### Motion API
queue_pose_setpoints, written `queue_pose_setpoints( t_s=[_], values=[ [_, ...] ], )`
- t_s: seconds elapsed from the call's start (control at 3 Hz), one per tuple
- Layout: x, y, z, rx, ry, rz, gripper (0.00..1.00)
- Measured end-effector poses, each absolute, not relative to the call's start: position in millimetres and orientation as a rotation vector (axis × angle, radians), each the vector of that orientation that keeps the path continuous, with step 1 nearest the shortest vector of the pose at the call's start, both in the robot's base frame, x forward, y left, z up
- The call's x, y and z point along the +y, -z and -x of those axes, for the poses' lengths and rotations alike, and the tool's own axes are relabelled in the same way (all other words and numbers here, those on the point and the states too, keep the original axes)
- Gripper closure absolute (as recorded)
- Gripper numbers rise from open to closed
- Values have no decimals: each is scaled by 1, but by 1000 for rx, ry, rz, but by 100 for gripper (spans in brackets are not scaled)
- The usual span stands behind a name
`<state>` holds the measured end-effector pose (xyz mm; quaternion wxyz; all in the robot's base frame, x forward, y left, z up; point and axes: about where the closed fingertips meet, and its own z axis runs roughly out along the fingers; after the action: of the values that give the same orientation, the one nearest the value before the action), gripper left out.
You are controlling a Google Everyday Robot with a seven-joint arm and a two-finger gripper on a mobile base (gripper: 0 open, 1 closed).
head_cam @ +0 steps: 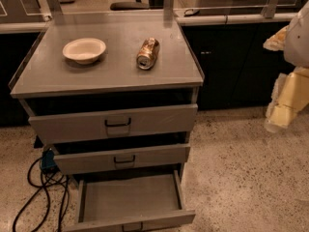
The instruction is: Place orange can into bottom drawer
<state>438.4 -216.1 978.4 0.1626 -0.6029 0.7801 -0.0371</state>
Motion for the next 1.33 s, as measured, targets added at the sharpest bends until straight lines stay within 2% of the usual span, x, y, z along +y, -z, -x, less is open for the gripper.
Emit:
queue_pose_setpoints(
  t_s=[0.67,1.33],
  values=[
    [-217,-970,-446,2221,63,1724,0],
    [-157,-902,-537,2109,-109,1900,0]
  ],
)
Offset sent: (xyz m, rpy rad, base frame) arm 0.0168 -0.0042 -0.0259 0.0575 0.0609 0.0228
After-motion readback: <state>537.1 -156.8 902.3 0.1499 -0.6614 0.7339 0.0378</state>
